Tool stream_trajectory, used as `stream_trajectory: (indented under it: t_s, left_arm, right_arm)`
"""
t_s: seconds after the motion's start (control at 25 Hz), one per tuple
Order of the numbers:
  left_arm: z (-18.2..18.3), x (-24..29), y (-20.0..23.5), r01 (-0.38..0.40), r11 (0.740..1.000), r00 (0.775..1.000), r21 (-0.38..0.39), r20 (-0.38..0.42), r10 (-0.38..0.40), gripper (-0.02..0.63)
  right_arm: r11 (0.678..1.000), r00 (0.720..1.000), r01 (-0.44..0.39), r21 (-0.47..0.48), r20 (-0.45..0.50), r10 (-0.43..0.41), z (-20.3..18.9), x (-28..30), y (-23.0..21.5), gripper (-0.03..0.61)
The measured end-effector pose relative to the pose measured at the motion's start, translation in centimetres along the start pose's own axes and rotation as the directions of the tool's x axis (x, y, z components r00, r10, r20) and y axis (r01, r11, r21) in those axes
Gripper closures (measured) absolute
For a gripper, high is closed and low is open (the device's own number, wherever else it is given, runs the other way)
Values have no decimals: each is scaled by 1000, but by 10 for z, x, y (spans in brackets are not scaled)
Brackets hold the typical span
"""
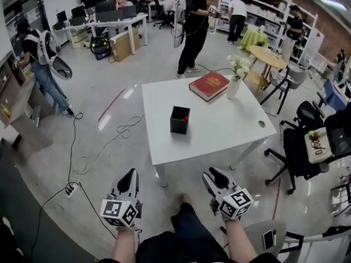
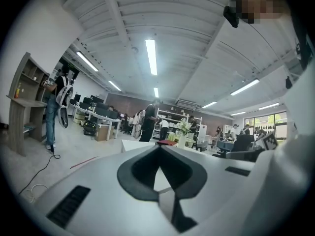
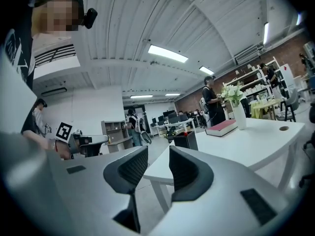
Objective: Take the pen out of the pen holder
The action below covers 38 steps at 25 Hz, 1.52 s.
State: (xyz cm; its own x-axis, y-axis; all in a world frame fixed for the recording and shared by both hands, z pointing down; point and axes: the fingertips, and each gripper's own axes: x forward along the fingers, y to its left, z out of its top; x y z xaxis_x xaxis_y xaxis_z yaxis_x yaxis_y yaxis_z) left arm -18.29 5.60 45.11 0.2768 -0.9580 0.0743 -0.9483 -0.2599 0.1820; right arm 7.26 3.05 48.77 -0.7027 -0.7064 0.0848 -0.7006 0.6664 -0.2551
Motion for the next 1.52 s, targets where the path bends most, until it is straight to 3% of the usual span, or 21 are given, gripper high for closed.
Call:
stream_trajectory:
  t_s: [0.88,1.52]
  left_arm:
    - [-9,164,40,-47,999,998,-23,-51,46,611]
    - [-21,227,47,-82,997,992,-11,-101,80,611]
  right_arm:
    - [987,979,-160,-26,-134,155,20,161,-100,442]
    - [938,938,-315,-147,-201,283,33,234,-122,442]
